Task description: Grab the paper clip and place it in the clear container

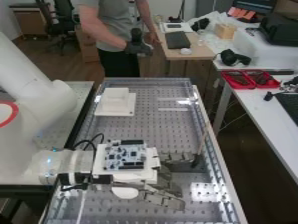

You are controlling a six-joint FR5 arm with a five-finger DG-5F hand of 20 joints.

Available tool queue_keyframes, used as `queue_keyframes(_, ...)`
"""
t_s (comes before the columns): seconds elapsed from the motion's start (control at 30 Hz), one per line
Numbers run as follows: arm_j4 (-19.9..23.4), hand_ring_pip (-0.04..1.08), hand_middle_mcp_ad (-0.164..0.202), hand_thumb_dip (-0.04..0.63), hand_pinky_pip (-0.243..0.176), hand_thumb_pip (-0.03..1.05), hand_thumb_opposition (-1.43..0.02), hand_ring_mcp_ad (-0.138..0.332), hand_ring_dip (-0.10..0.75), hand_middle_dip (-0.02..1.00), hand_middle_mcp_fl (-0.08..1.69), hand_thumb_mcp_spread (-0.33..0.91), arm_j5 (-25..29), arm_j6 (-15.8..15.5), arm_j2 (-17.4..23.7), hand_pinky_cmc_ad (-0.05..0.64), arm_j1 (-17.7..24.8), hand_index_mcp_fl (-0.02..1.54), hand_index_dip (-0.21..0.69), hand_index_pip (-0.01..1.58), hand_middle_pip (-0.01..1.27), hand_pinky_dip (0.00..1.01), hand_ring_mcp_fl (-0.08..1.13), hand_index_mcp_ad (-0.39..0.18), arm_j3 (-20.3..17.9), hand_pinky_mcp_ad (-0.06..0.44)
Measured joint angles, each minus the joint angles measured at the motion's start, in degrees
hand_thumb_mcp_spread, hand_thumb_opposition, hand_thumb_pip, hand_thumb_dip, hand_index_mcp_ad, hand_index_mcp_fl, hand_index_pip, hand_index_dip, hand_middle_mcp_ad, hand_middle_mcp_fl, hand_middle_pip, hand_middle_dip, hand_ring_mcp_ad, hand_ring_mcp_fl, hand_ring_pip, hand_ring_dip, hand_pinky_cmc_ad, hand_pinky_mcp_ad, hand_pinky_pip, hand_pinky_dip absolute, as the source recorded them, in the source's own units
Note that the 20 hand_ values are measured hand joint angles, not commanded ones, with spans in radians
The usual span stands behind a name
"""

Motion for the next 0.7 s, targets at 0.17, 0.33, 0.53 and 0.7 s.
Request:
queue_keyframes(0.17, 0.1, 0.10, -0.113, 0.298, 0.066, 0.69, -0.87, 0.033, 0.511, 0.71, 0.57, 0.60, 0.2, -0.3, -0.1, 0.443, -0.1, 0.19, -0.182, 0.10, 0.62, 0.20, 0.49, -0.162, -0.3, 0.234)
queue_keyframes(0.33, 0.2, 0.10, -0.110, 0.298, 0.066, 0.69, -0.87, 0.037, 0.515, 0.71, 0.57, 0.60, 0.3, -0.3, -0.2, 0.443, 0.0, 0.19, -0.182, 0.10, 0.63, 0.20, 0.49, -0.162, -0.5, 0.234)
queue_keyframes(0.53, 0.2, 0.10, -0.110, 0.298, 0.066, 0.69, -0.87, 0.038, 0.511, 0.71, 0.57, 0.60, 0.4, -0.3, -0.6, 0.445, -0.1, 0.19, -0.182, 0.10, 0.65, 0.20, 0.49, -0.164, -0.3, 0.230)
queue_keyframes(0.7, 0.3, 0.10, -0.108, 0.298, 0.066, 0.69, -0.88, 0.030, 0.511, 0.71, 0.65, 0.65, 0.5, -0.3, -0.8, 0.445, -0.1, 0.19, -0.183, 0.10, 0.73, 0.20, 0.49, -0.161, -0.1, 0.230)
